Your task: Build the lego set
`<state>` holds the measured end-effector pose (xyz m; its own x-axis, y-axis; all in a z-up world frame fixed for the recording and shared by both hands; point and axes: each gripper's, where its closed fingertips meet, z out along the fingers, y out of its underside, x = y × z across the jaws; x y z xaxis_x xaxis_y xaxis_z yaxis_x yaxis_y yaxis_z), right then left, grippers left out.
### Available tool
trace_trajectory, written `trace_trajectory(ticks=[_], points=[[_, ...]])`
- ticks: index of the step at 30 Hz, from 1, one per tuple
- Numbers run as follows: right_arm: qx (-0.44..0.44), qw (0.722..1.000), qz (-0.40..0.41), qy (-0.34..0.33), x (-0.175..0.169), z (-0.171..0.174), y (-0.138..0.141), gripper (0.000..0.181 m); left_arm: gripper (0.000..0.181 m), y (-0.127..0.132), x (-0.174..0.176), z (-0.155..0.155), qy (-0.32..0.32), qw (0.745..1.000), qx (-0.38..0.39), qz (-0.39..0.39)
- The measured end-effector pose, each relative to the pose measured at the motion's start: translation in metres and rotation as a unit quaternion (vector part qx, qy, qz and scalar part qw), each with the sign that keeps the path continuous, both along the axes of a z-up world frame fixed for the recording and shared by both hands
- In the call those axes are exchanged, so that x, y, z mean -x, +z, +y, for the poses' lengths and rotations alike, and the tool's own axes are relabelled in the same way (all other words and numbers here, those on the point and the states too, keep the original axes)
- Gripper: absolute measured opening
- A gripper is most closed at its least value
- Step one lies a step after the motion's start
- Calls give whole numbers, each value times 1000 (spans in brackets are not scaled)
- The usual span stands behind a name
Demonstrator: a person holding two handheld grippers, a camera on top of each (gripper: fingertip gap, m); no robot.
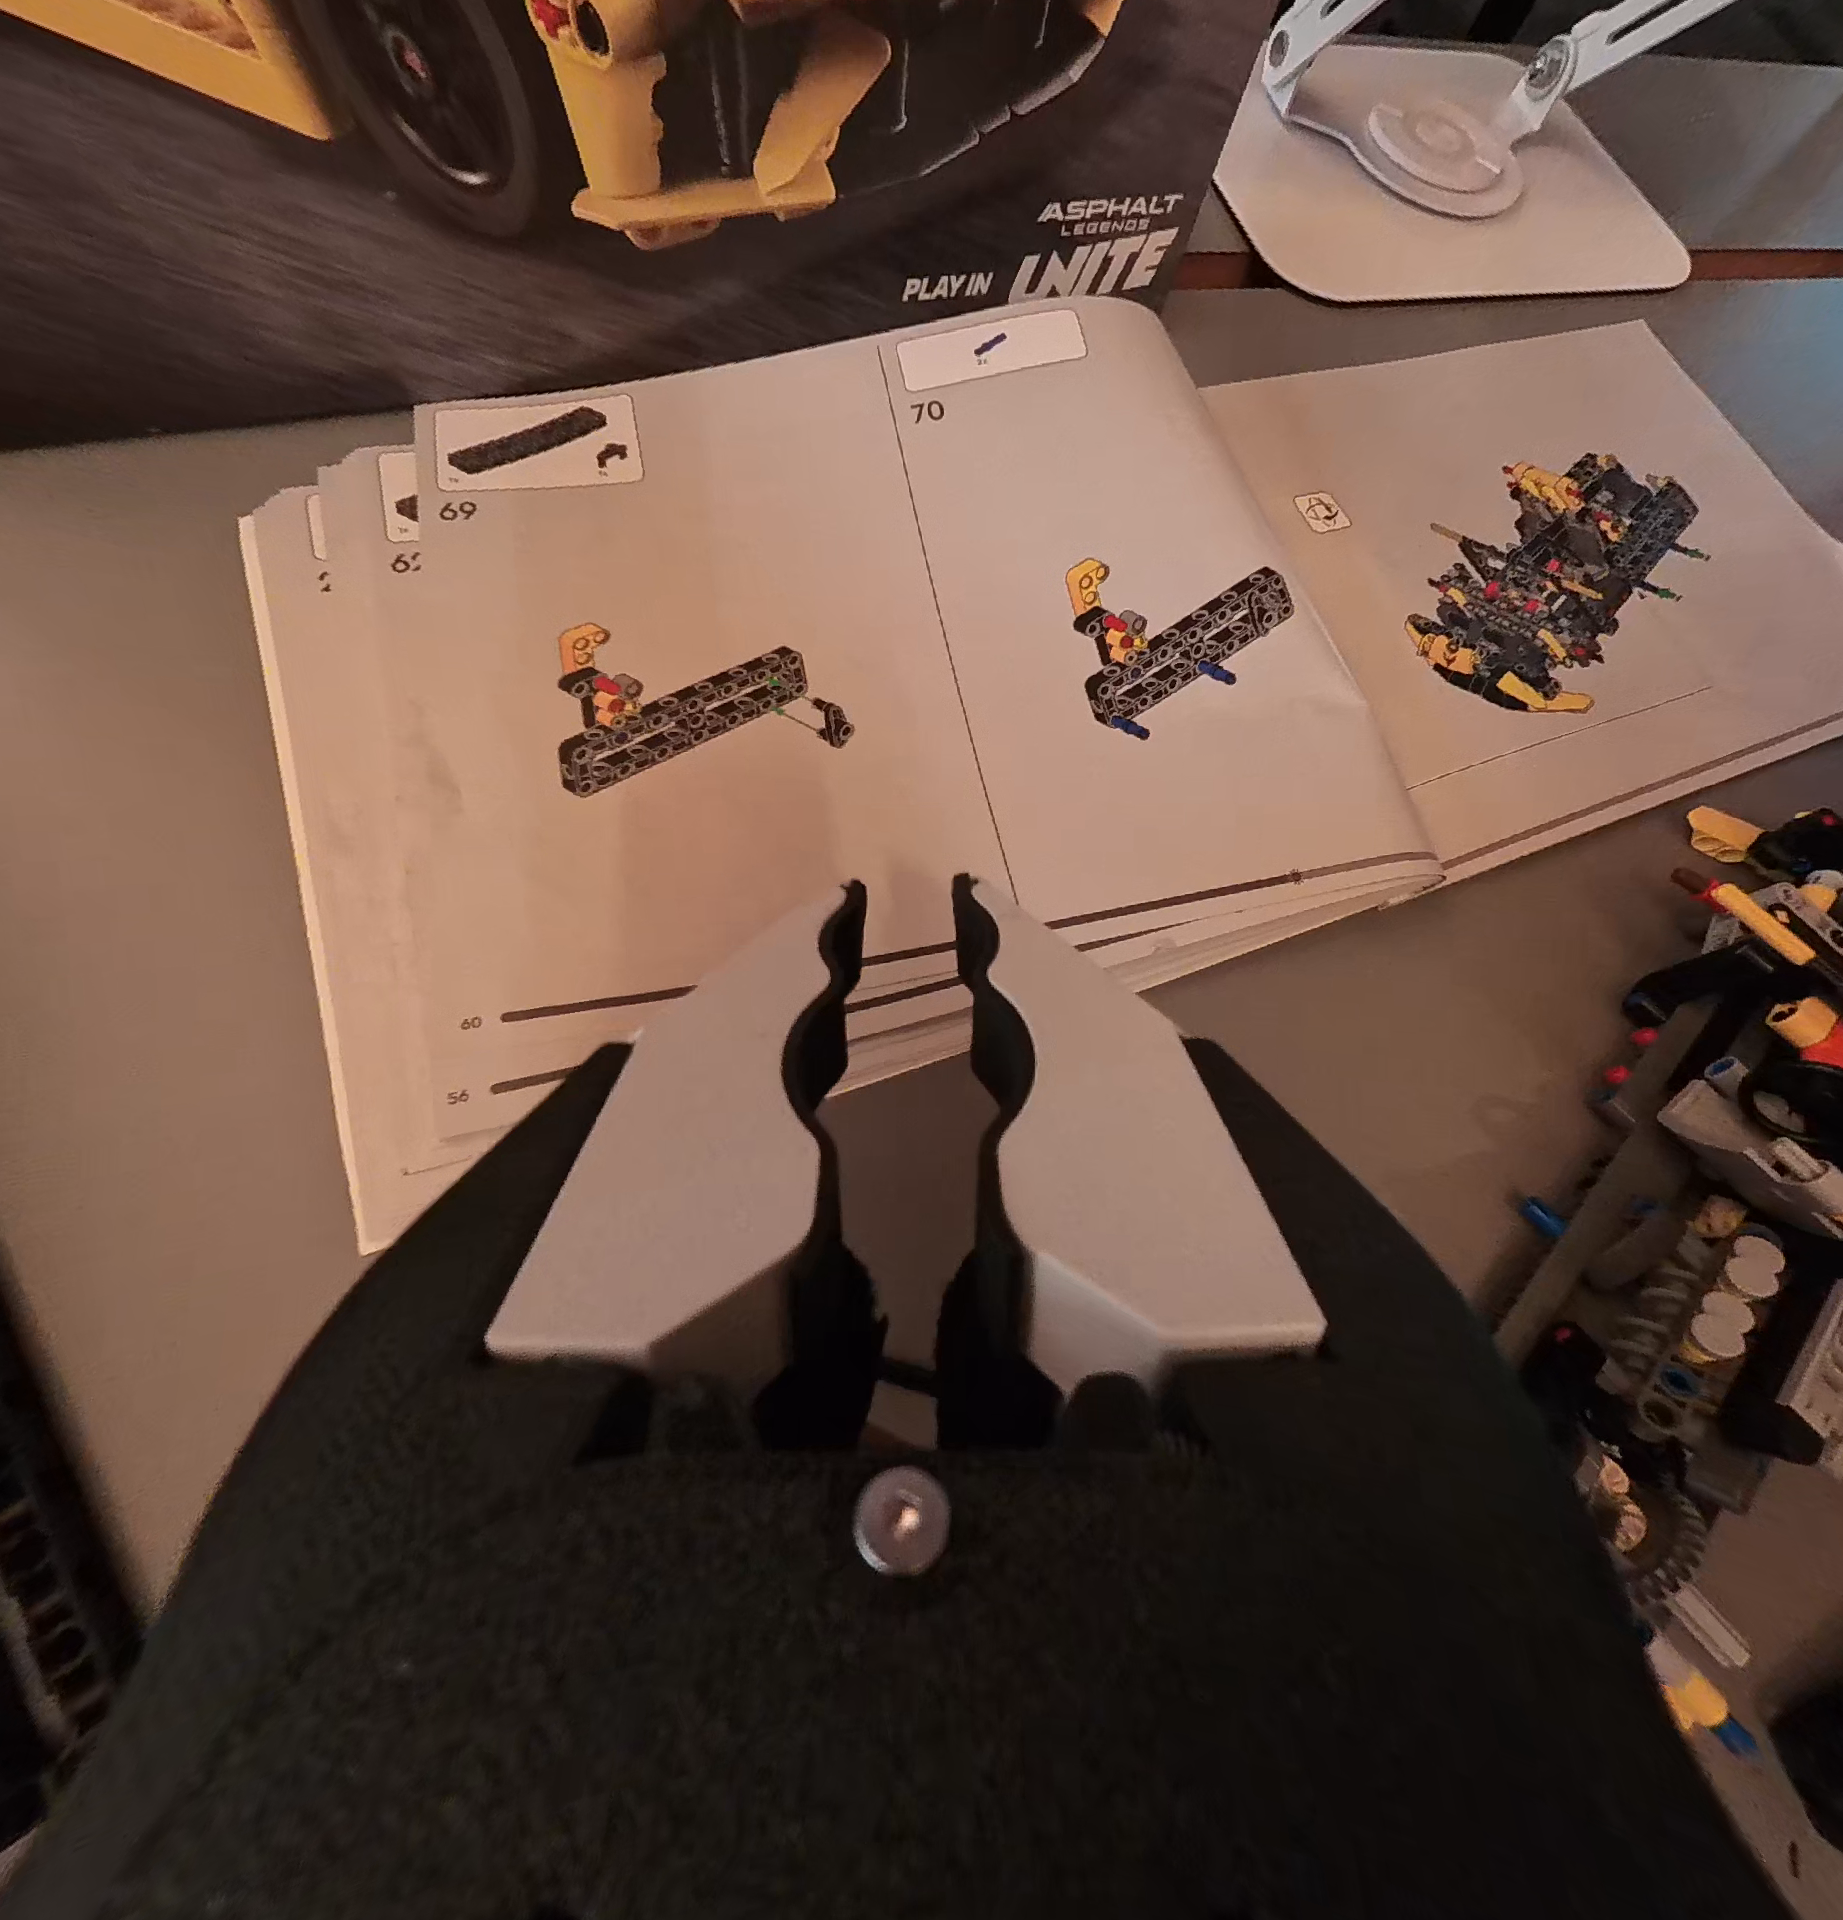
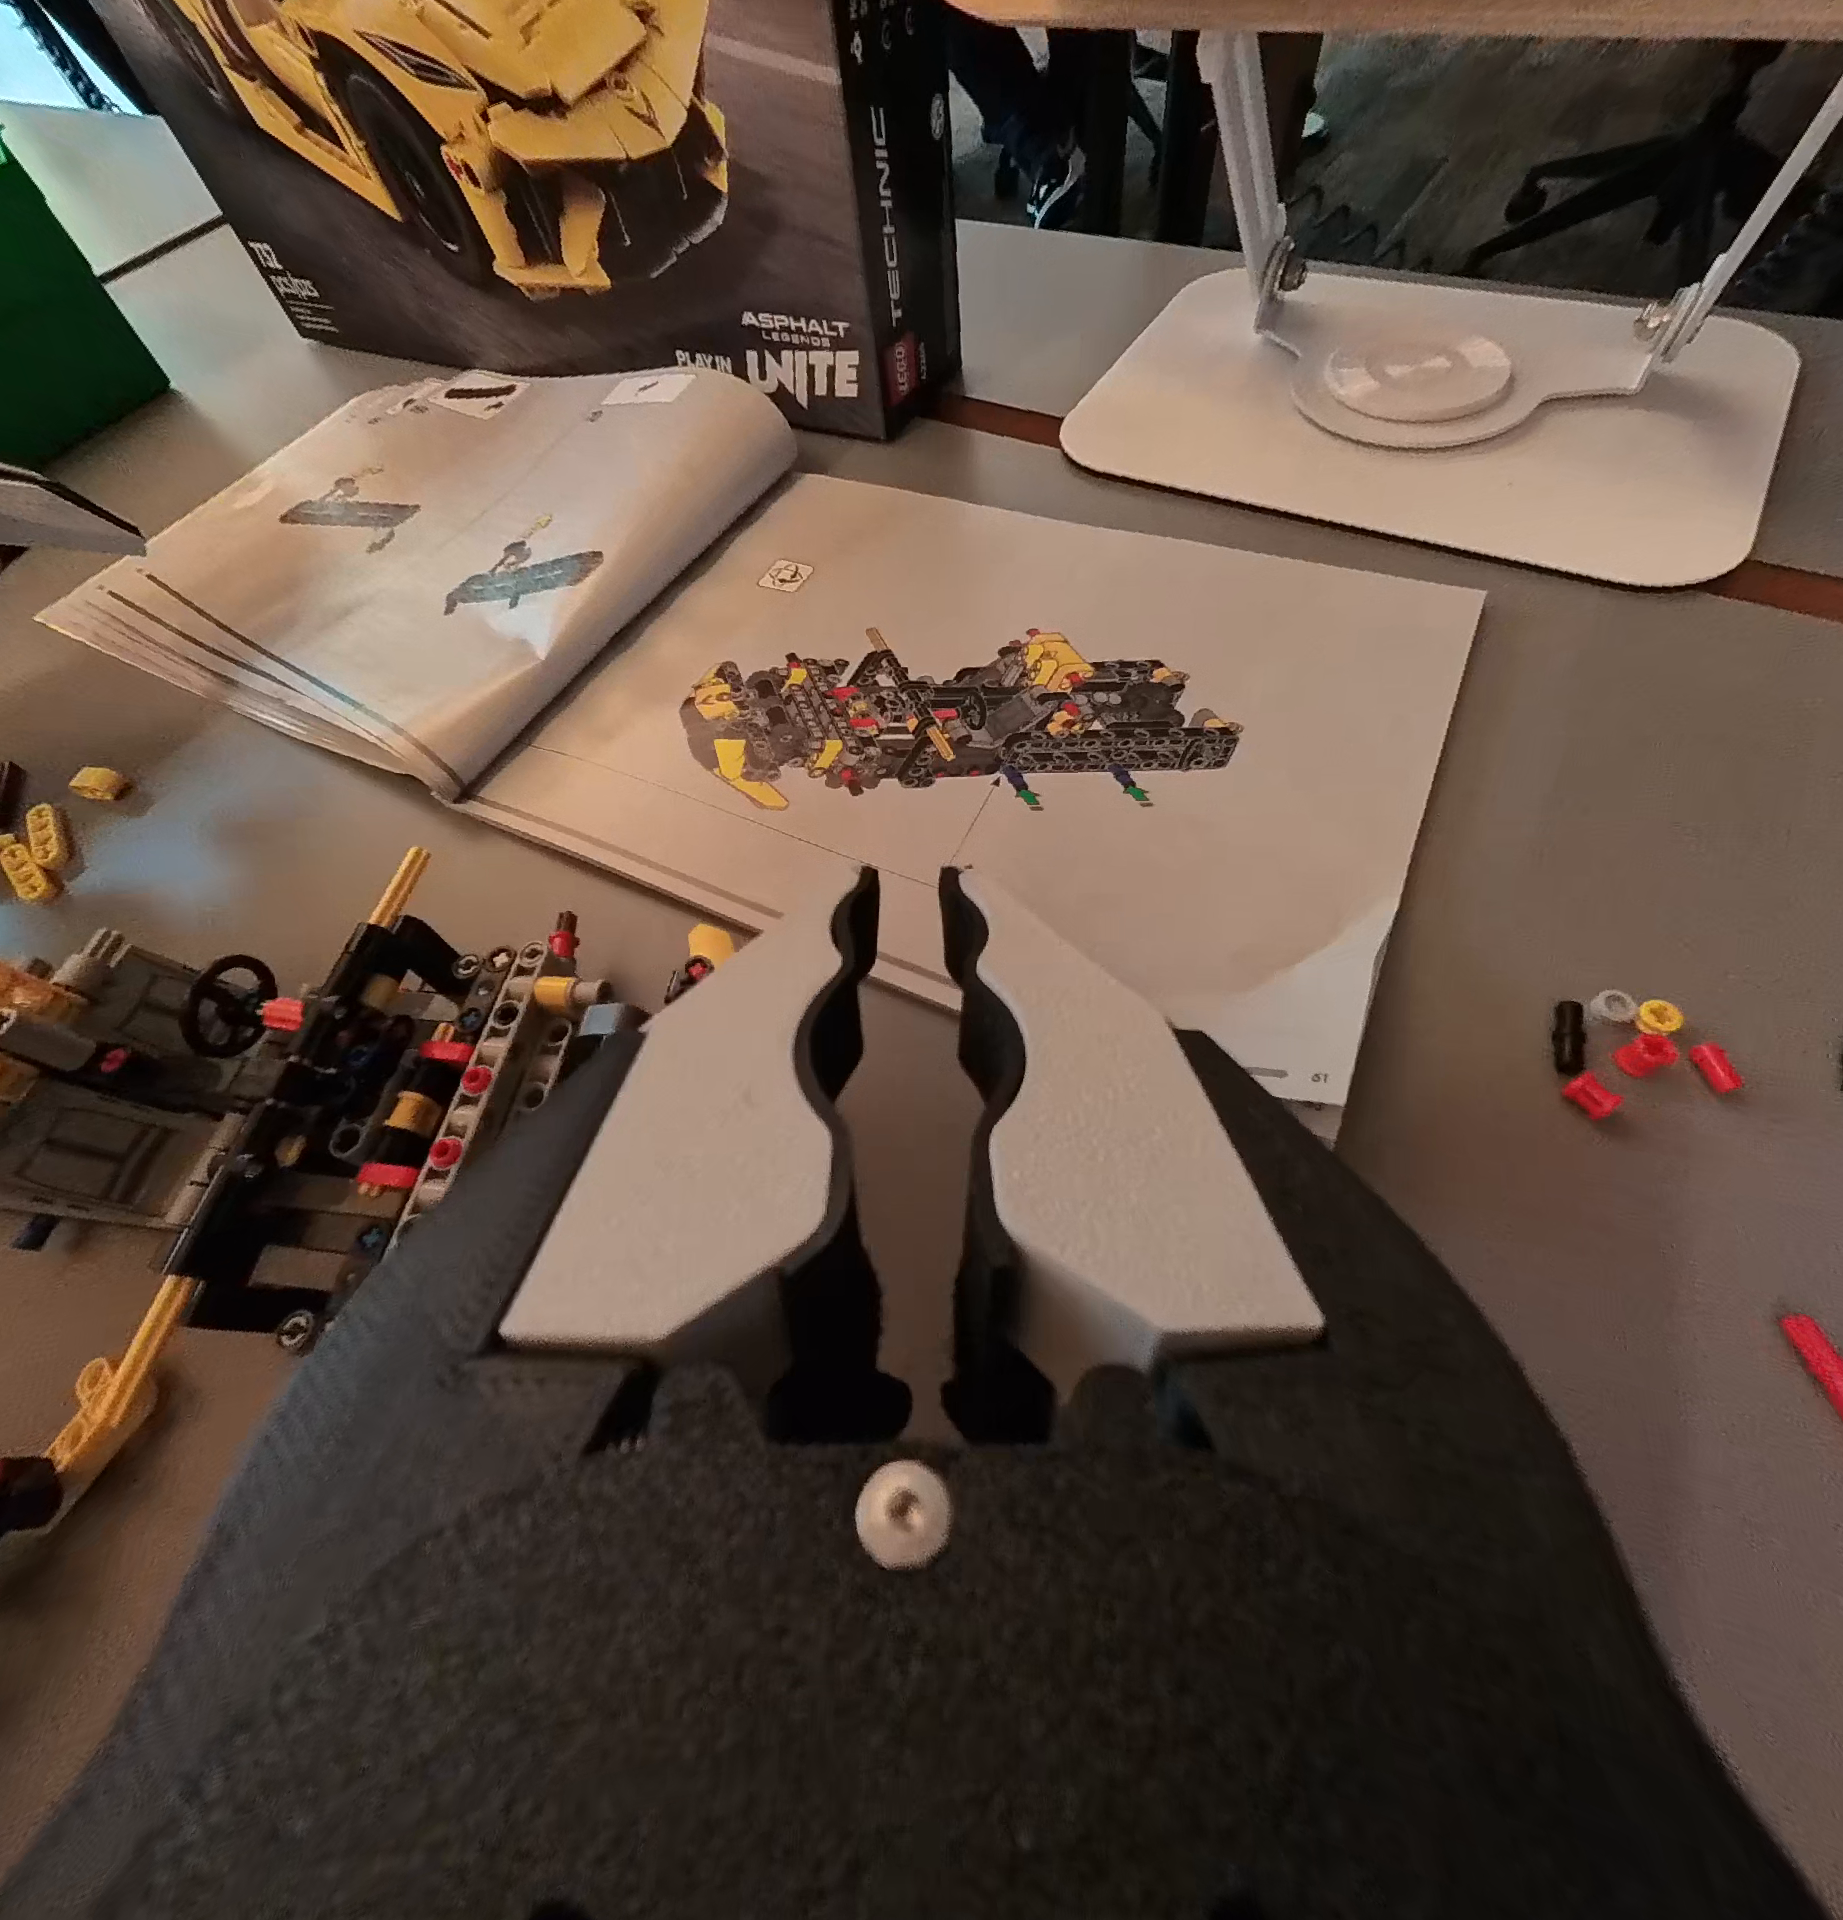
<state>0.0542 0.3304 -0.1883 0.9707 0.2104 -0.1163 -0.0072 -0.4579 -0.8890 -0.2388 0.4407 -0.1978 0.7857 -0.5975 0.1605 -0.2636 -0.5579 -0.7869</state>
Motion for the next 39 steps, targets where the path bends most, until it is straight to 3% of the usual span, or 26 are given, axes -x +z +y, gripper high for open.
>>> trace_trajectory(ticks=[30, 34, 39], points=[[10, 1000, 1, 14, 6, -1, -3, 11, 18, -6, 4, 1, 3, 1000, 0, 25], [10, 1000, 0, 12, 4, -1, -4, 11, 39, -18, 34, 25, 67, 991, -28, 112], [13, 1000, 14, 2, -3, 0, -6, 11, 87, -41, 24, 36, 47, 993, 31, 108]])
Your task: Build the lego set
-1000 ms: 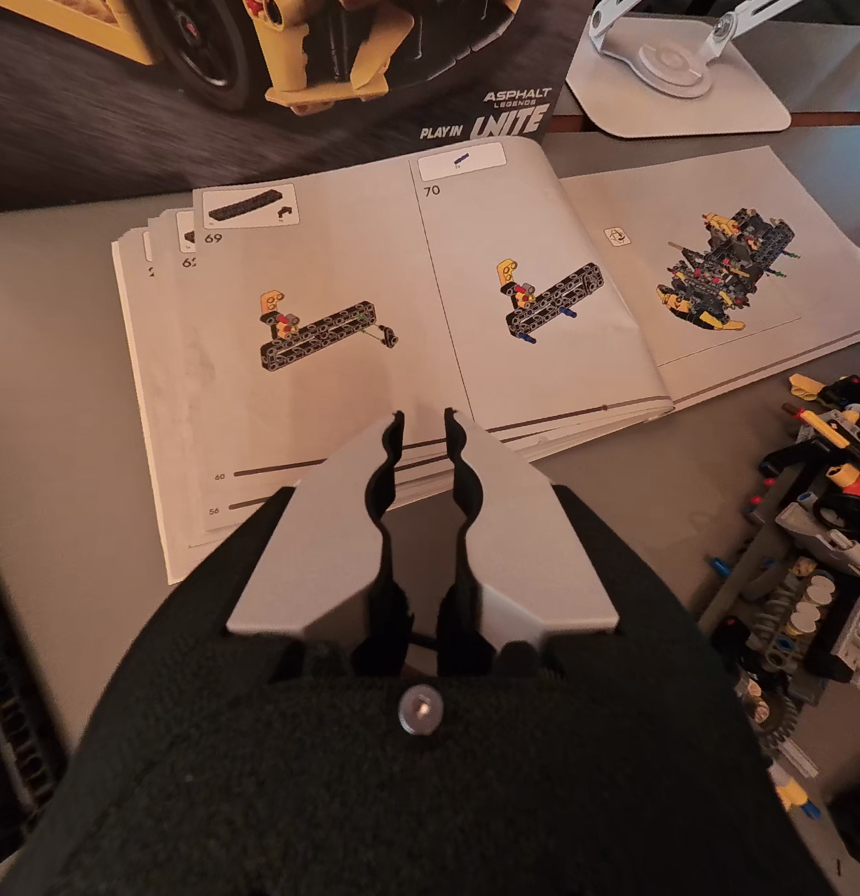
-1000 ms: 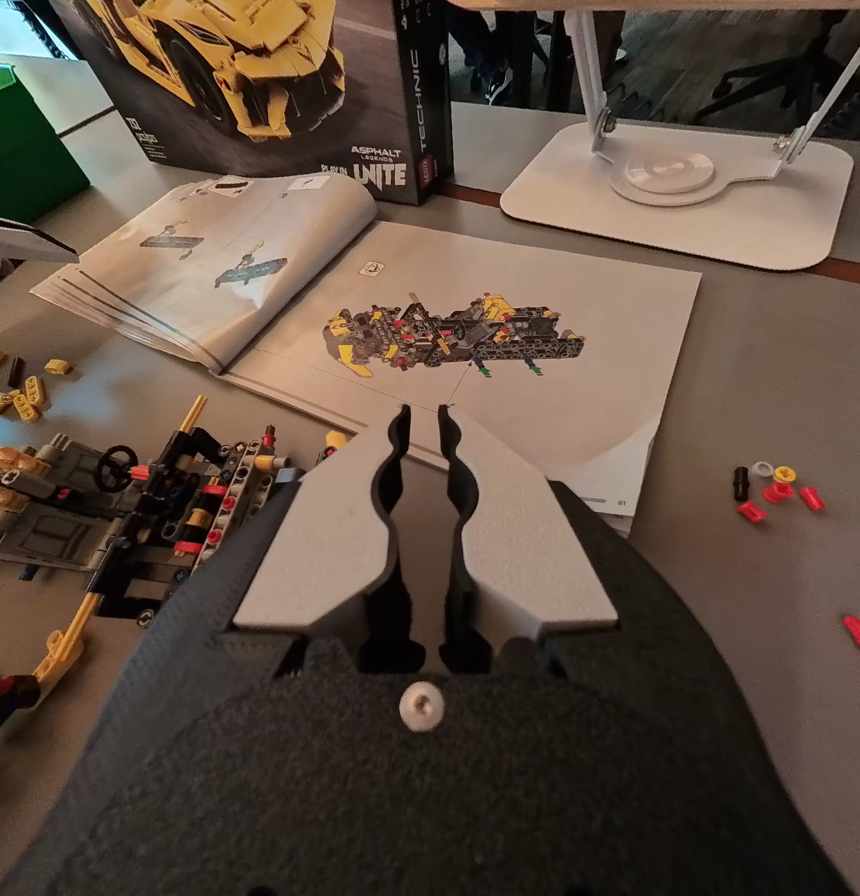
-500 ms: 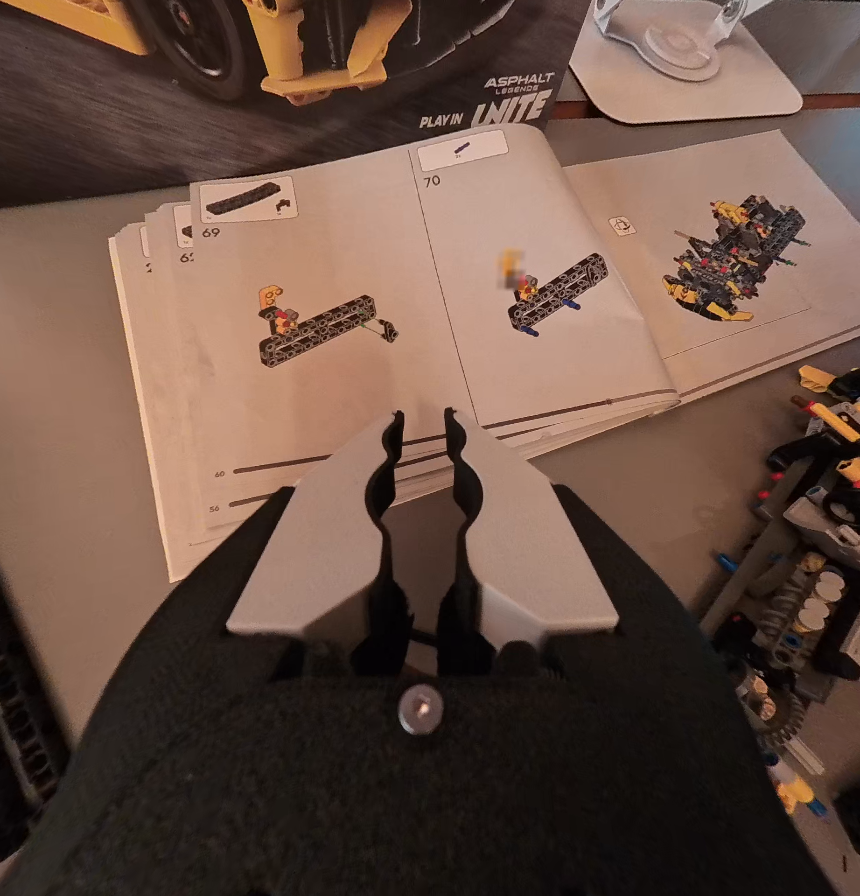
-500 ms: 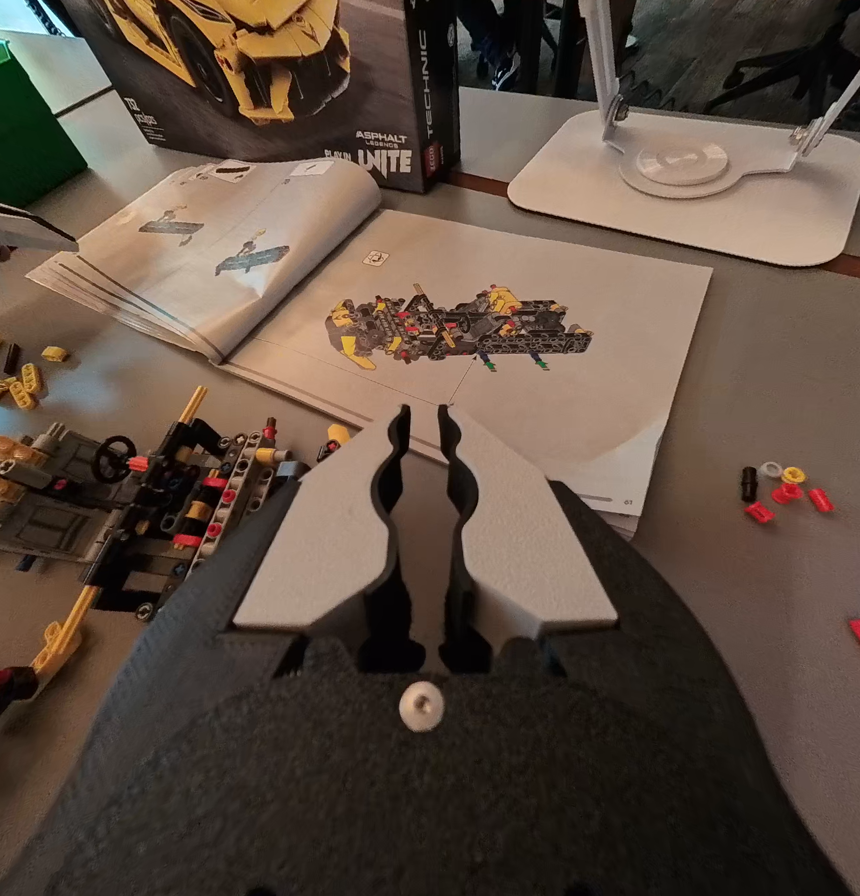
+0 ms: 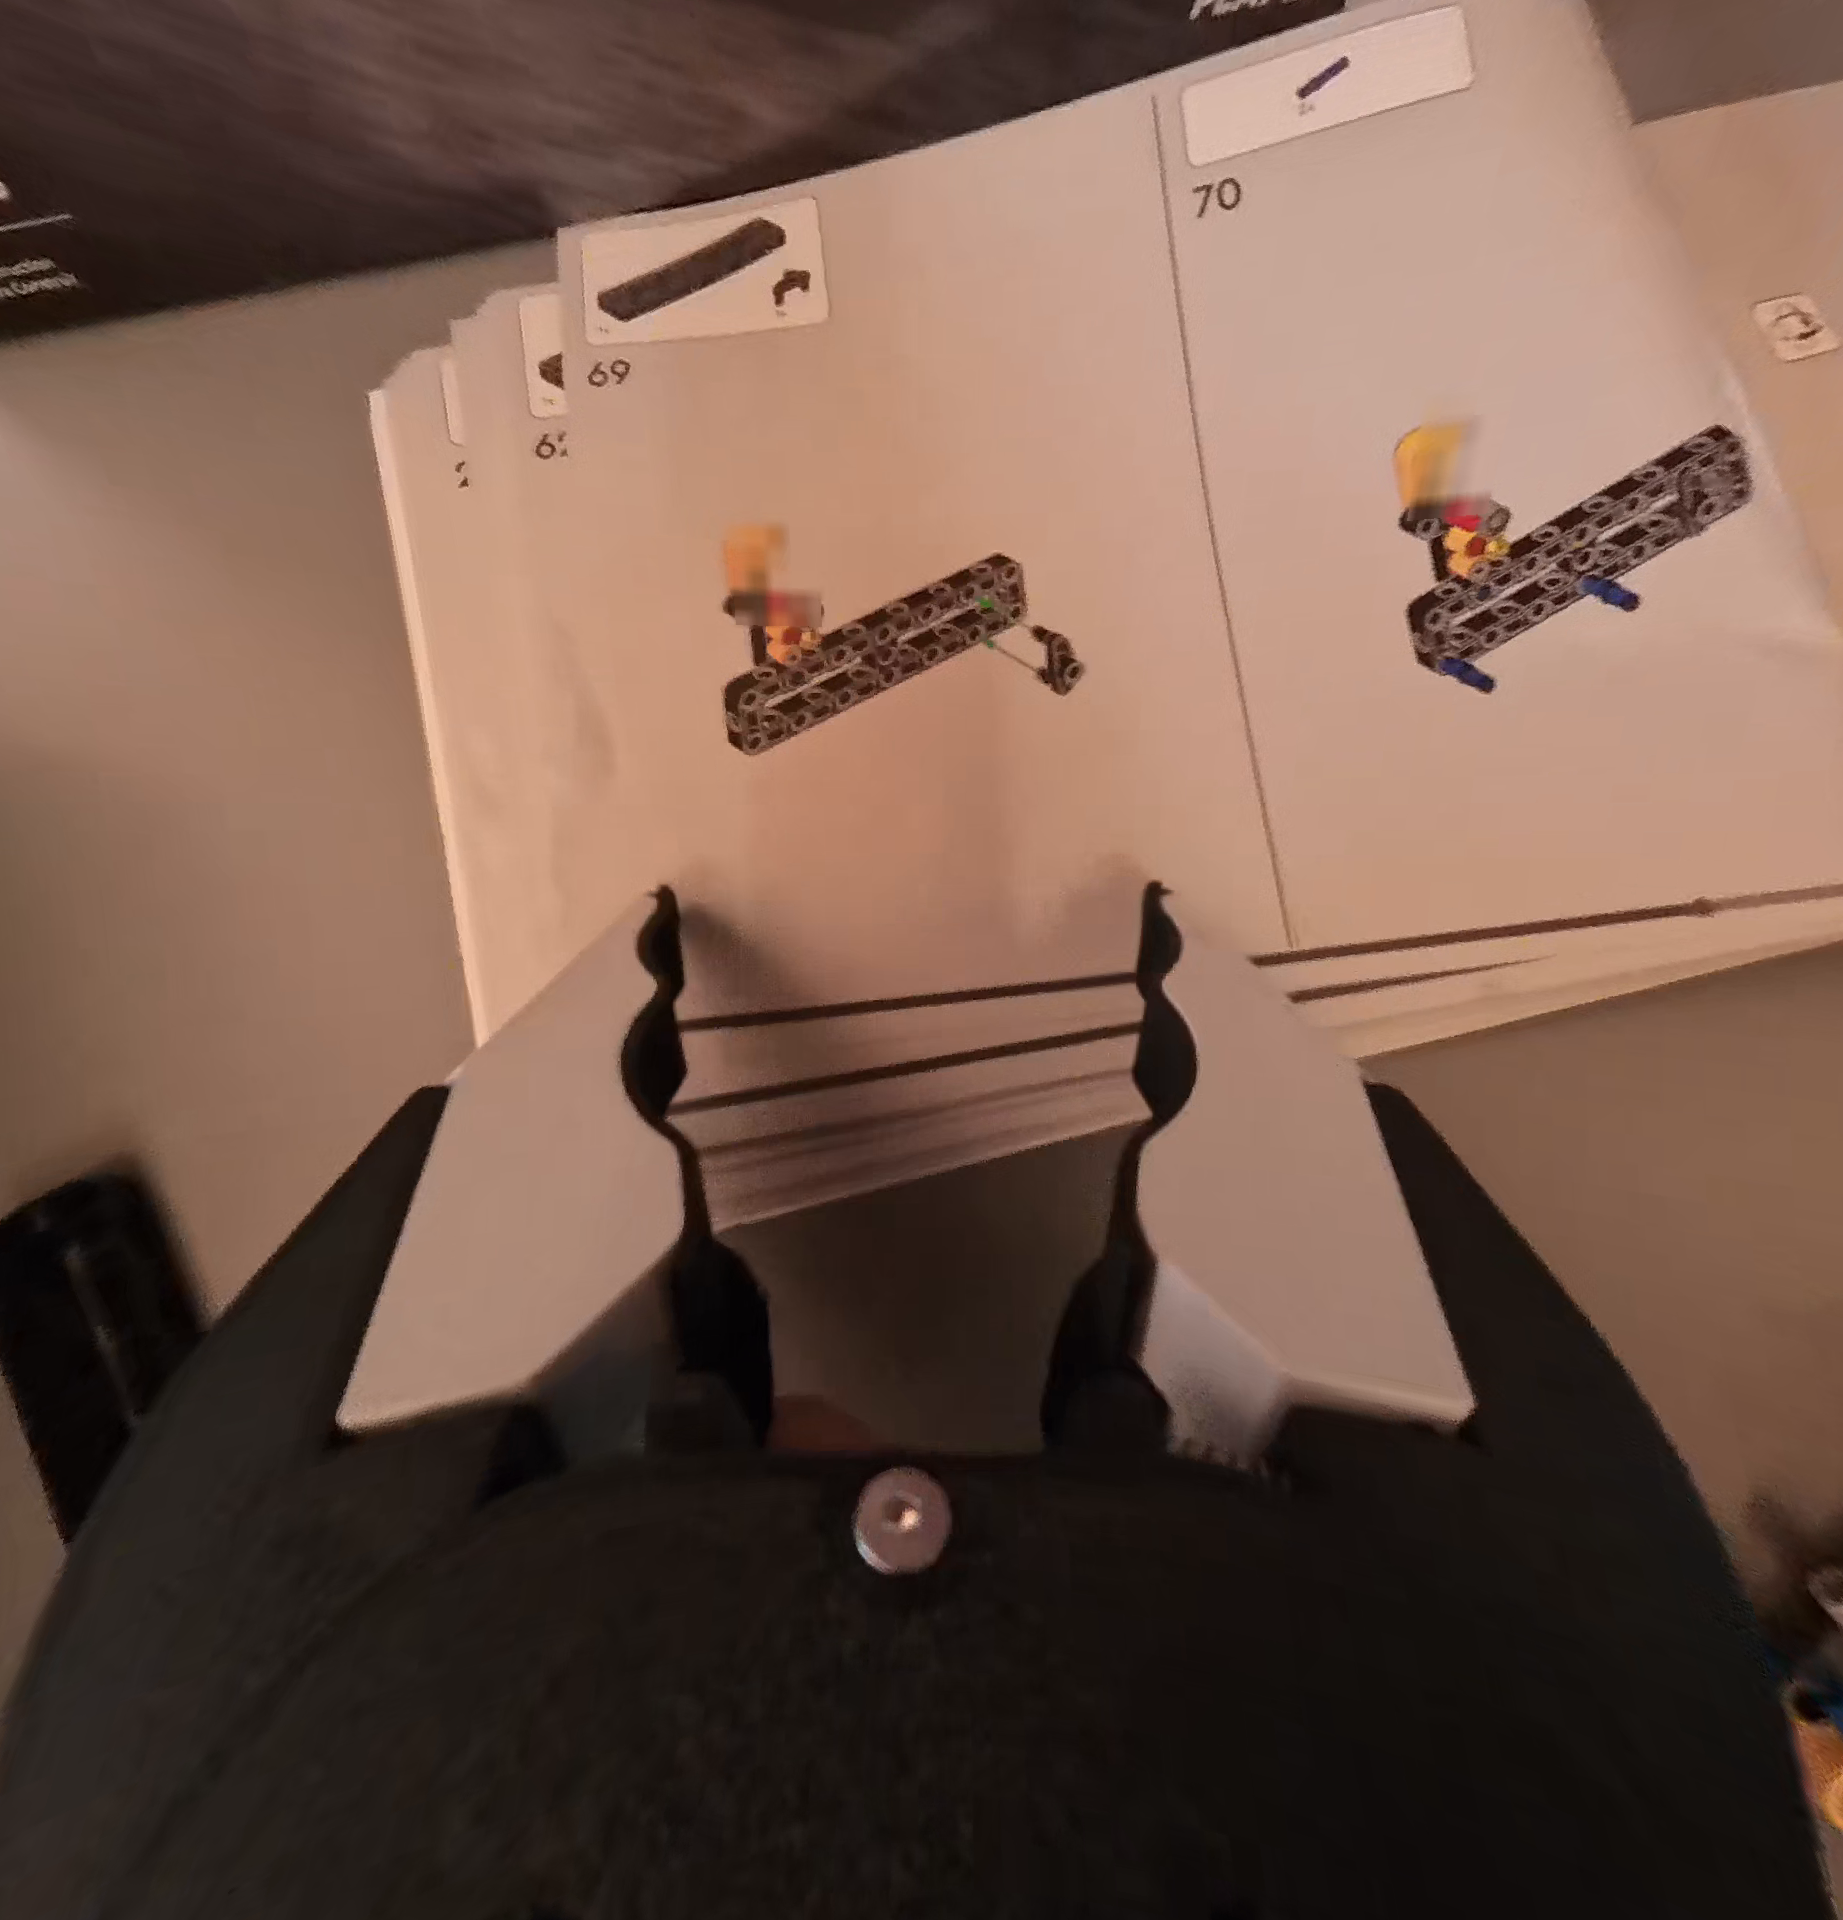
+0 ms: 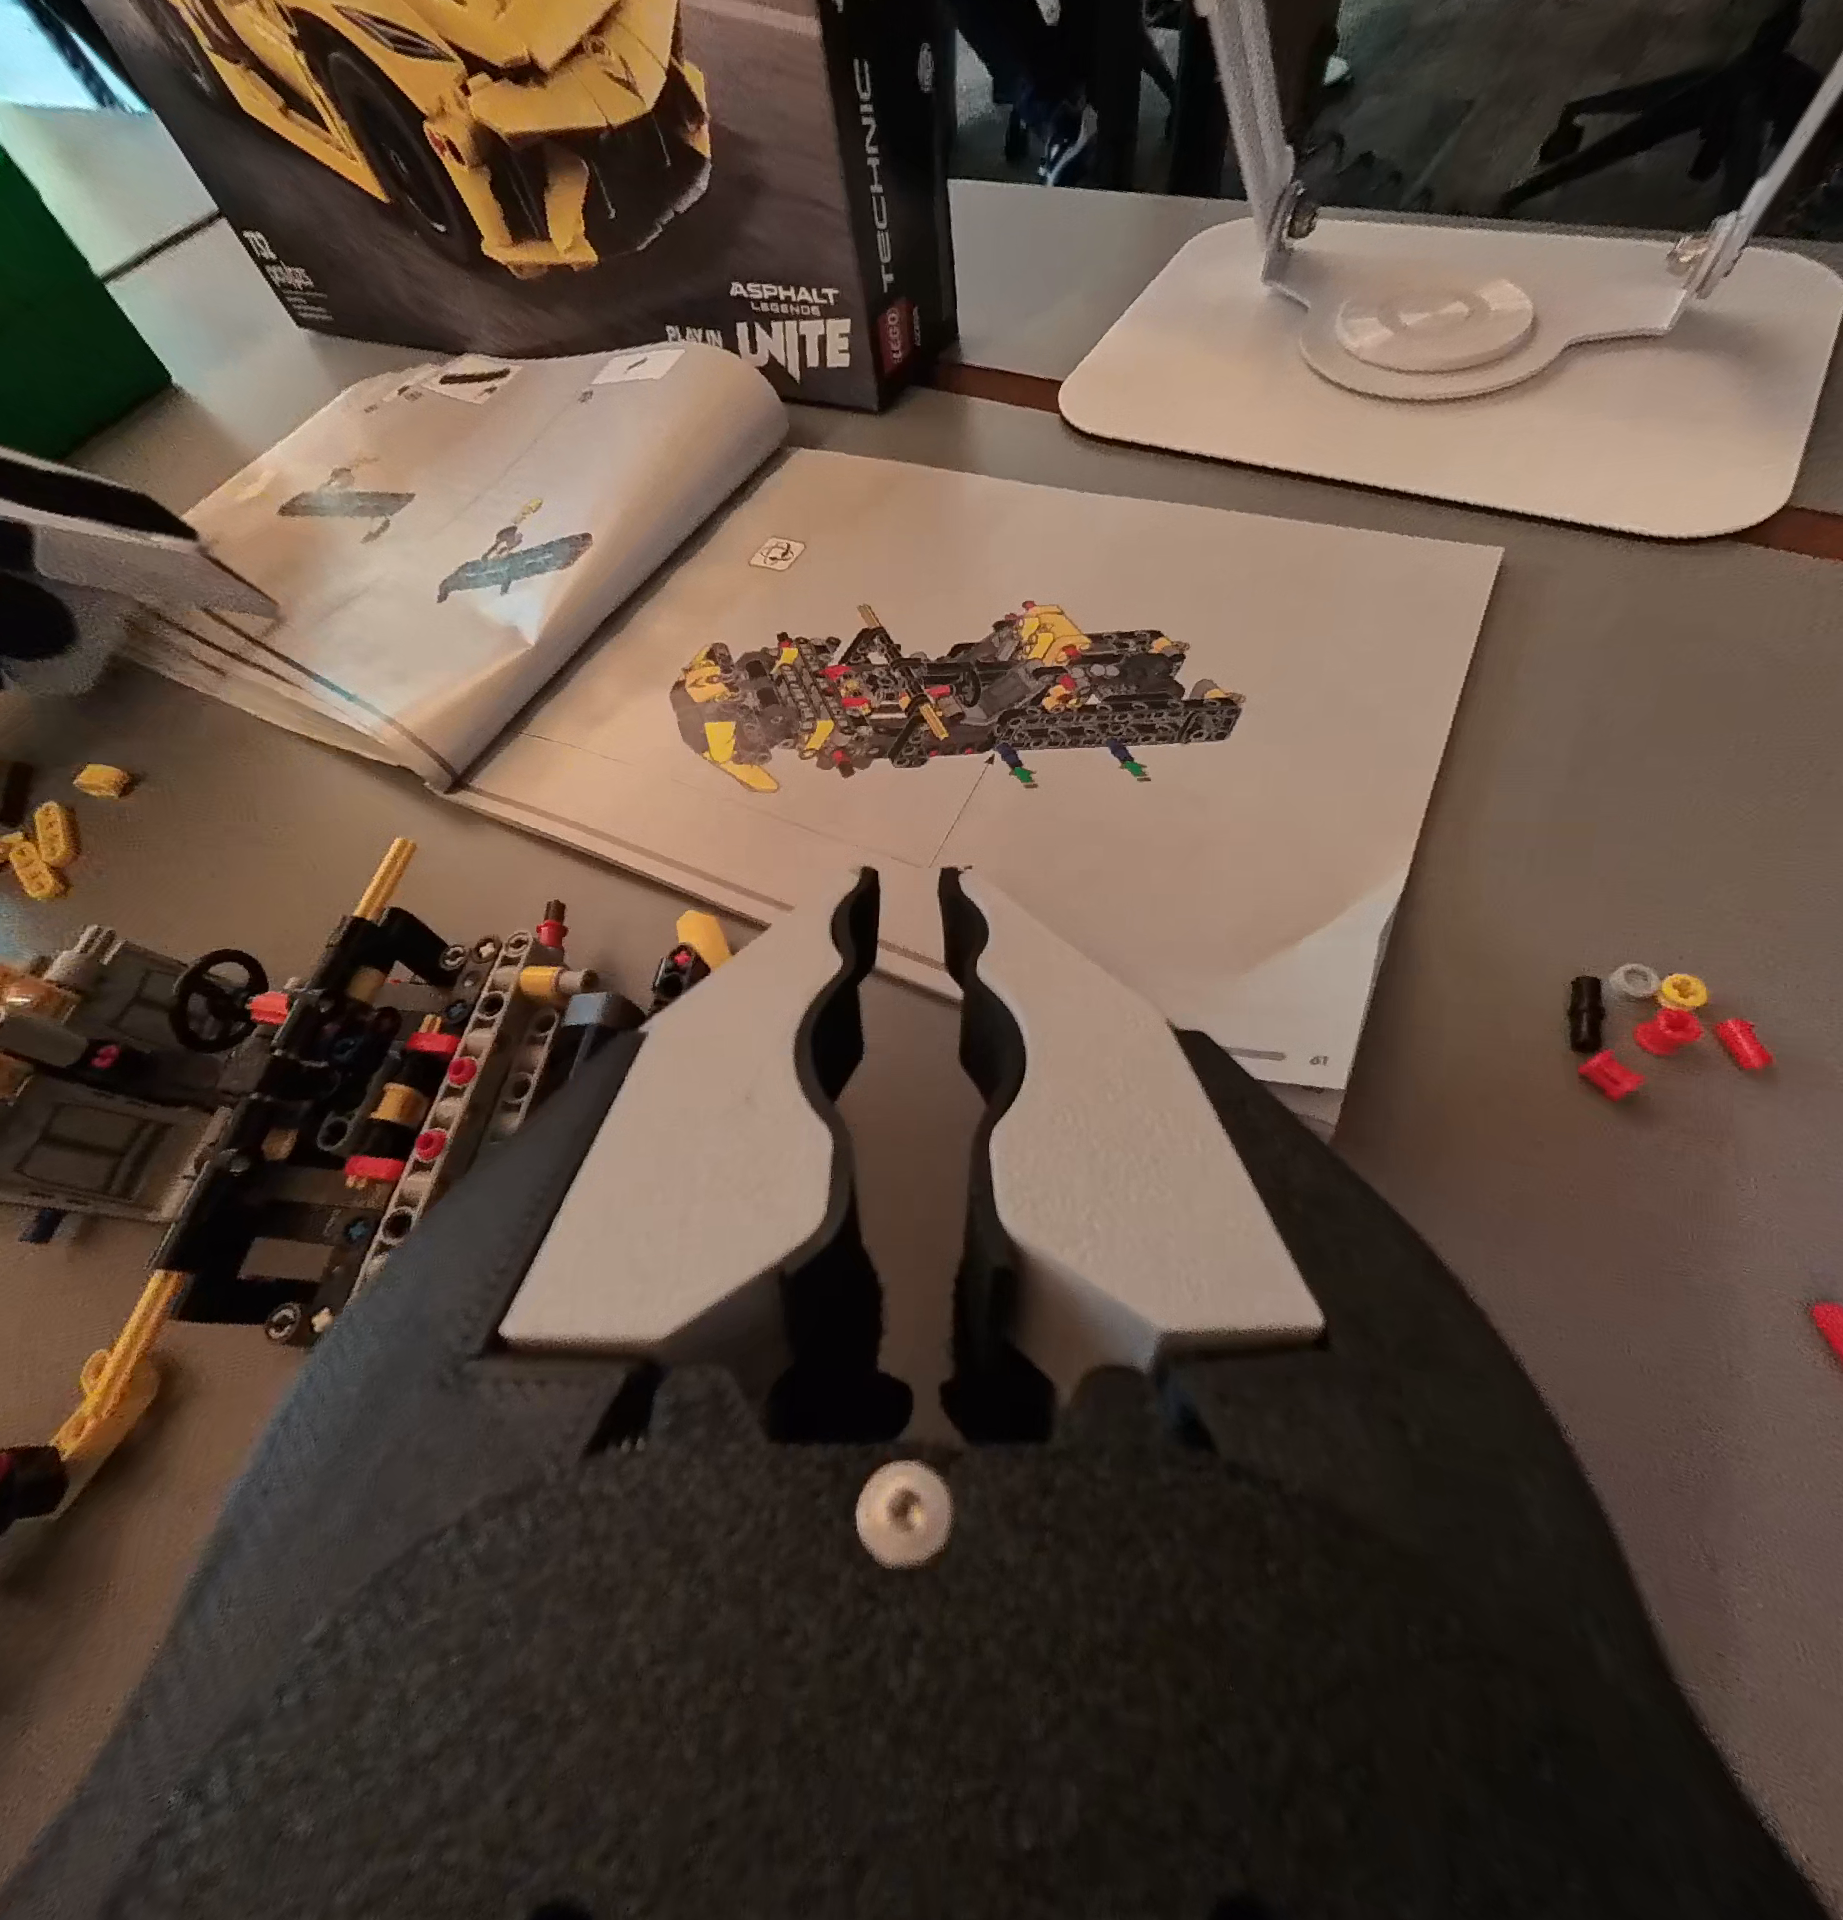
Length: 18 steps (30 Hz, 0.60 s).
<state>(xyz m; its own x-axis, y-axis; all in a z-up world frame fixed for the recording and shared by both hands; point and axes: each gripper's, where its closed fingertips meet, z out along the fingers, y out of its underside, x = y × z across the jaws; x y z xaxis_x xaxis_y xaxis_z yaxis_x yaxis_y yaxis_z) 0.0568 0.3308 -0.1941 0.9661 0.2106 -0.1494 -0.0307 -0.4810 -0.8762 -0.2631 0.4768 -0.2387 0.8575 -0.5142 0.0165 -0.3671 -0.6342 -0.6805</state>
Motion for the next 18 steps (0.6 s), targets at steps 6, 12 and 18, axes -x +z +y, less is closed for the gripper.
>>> trace_trajectory(ticks=[6, 12, 18], points=[[3, 1000, -1, 5, 2, 0, -2, 11, 105, -6, 8, 12, 16, 1000, 19, 8], [-18, 999, 17, 39, 31, 14, 28, 10, 86, -4, 7, 5, 3, 1000, 22, 20], [22, 978, -42, 201, 118, 72, 51, 31, 46, -2, -9, -7, -27, 999, 5, 19]])
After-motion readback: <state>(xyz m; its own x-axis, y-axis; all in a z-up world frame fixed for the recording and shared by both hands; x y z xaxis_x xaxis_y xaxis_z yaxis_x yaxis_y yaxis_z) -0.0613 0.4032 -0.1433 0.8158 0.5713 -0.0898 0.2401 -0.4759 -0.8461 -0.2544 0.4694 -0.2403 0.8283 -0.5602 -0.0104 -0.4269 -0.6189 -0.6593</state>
